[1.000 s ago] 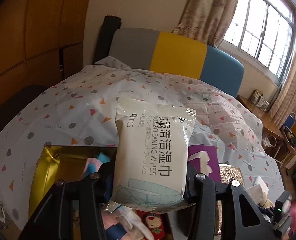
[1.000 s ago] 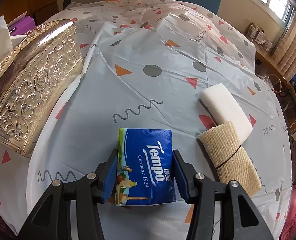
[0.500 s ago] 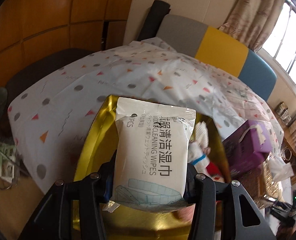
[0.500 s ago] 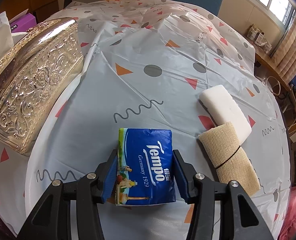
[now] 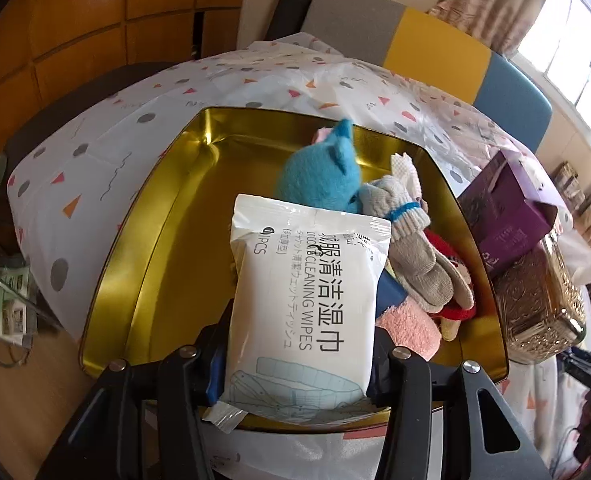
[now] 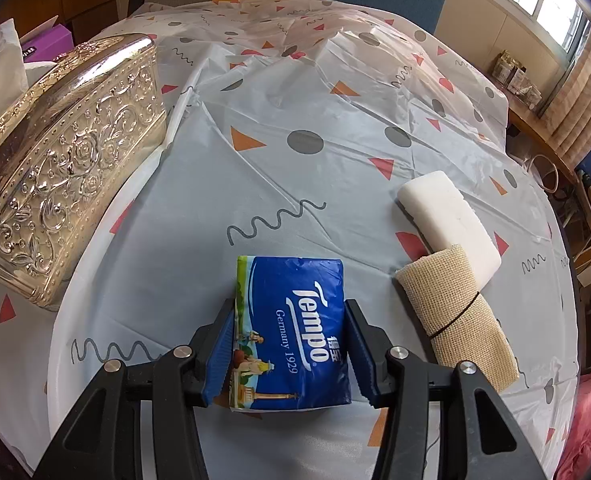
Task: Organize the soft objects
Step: 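Open the left gripper to drop the wipes pack into the gold tray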
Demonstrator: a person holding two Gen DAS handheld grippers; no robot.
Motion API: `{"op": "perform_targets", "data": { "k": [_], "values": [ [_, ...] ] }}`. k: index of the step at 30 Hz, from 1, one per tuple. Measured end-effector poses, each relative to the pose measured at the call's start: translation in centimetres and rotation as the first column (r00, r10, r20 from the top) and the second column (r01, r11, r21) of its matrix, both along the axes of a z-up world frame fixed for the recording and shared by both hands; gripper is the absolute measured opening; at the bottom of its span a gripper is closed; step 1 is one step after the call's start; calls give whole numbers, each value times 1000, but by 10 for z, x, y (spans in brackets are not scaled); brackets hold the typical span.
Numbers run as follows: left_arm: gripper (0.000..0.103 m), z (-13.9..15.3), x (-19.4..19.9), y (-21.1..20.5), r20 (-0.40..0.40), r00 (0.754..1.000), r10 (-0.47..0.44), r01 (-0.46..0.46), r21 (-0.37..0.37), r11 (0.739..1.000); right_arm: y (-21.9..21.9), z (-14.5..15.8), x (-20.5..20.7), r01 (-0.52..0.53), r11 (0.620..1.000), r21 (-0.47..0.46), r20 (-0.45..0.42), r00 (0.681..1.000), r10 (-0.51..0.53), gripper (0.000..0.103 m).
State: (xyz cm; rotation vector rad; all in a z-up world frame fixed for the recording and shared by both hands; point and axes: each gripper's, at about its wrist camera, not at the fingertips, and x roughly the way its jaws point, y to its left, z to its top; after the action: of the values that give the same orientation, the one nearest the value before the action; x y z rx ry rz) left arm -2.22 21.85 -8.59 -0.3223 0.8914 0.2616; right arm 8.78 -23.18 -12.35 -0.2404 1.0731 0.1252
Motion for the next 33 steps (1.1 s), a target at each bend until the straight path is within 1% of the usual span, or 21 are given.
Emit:
{"op": "perform_targets", "data": {
  "k": [2, 4, 6, 8, 11, 16, 19, 25, 33],
  "values": [
    [53, -1, 3, -1, -7, 1000, -10, 10, 25, 1000, 0, 0, 0, -1, 1000, -2, 0, 1000, 1, 52],
    [59, -4, 5, 1, -23, 1000, -8, 8, 12, 1000, 0, 0, 0, 0, 1000, 0, 0, 1000, 0, 52],
    [61, -4, 5, 3, -28, 1000, -3, 3, 13, 1000, 0, 0, 0, 0, 1000, -2, 0, 1000, 0, 52],
    [65, -2, 2, 3, -12, 1000, 4, -3, 34, 999, 0, 0, 0, 0, 1000, -2, 1, 1000, 0, 52],
    [66, 9, -1, 2, 29, 1000, 0, -3, 93, 996, 0, 0, 1, 3, 1000, 0, 0, 1000, -3, 52],
    [66, 25, -3, -1, 76, 997, -18, 6, 149, 989, 2, 0, 1, 6, 1000, -7, 1, 1000, -6, 52],
    [67, 36, -5, -3, 101, 994, -34, 17, 169, 985, 4, 0, 1, 10, 1000, -14, 0, 1000, -10, 52],
    [68, 51, -9, -7, 134, 989, -59, 33, 191, 981, 6, 0, 3, 38, 999, -19, -9, 999, -39, 52],
    [68, 58, -16, -9, 145, 987, -65, 34, 202, 979, 6, 0, 4, 82, 996, -25, -12, 997, -82, 52]
  ]
}}
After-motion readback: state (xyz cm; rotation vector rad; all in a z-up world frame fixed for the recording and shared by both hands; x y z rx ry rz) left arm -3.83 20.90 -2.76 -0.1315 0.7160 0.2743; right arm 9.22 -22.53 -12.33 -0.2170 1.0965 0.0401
